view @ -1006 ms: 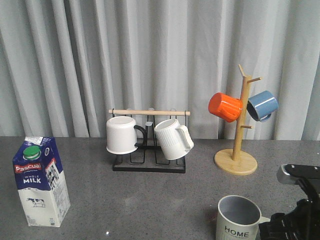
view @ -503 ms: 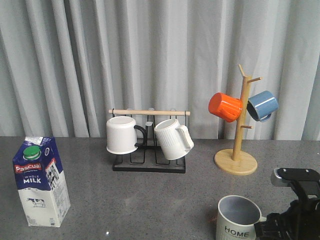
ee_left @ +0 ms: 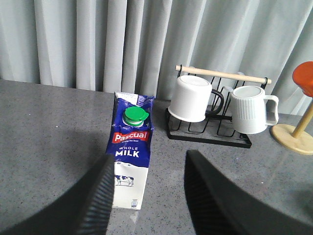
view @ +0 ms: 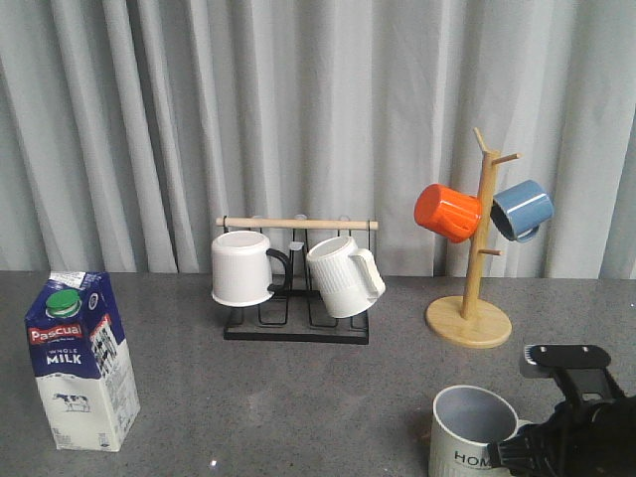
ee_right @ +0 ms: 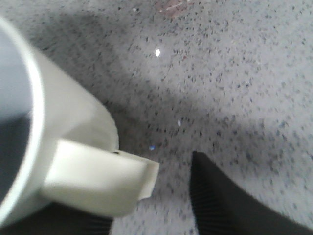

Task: Place milk next to cup
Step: 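Reach the right gripper down to the white HOME mug, then push the HOME mug with the right gripper toward the milk carton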

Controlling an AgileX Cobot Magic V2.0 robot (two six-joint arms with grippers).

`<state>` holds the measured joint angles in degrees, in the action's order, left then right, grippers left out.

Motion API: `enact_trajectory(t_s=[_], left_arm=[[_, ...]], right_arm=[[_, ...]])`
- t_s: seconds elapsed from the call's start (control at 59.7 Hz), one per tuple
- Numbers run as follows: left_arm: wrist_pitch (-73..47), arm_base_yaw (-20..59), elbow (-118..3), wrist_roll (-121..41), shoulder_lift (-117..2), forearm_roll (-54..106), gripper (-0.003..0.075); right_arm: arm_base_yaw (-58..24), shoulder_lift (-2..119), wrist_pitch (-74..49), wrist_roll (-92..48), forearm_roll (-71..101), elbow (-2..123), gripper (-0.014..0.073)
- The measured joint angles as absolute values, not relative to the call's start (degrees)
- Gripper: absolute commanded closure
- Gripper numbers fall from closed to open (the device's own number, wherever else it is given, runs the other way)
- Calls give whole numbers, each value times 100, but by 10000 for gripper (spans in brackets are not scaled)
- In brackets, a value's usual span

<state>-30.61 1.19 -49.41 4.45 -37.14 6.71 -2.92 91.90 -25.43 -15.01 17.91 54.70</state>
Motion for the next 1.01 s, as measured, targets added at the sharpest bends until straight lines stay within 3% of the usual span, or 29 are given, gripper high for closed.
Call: enact_trajectory(t_s=[0.201, 0.469, 0.67, 1.006], left_arm=[[-3061, 119, -4941, 445, -3714, 671, 386], [-3061, 119, -4941, 445, -3714, 671, 386], [-3061, 119, -4941, 445, -3714, 671, 386], [-3065, 119, -4941, 445, -3714, 671, 386]], right_arm=[[-297, 9371, -2218, -1756, 1791, 5470, 609], [-361, 9242, -2317, -1864, 1776, 5659, 597], [-1043, 8995, -2443, -1923, 1776, 6479, 596], [-1747, 10335, -2591, -1747, 1635, 7238, 589]])
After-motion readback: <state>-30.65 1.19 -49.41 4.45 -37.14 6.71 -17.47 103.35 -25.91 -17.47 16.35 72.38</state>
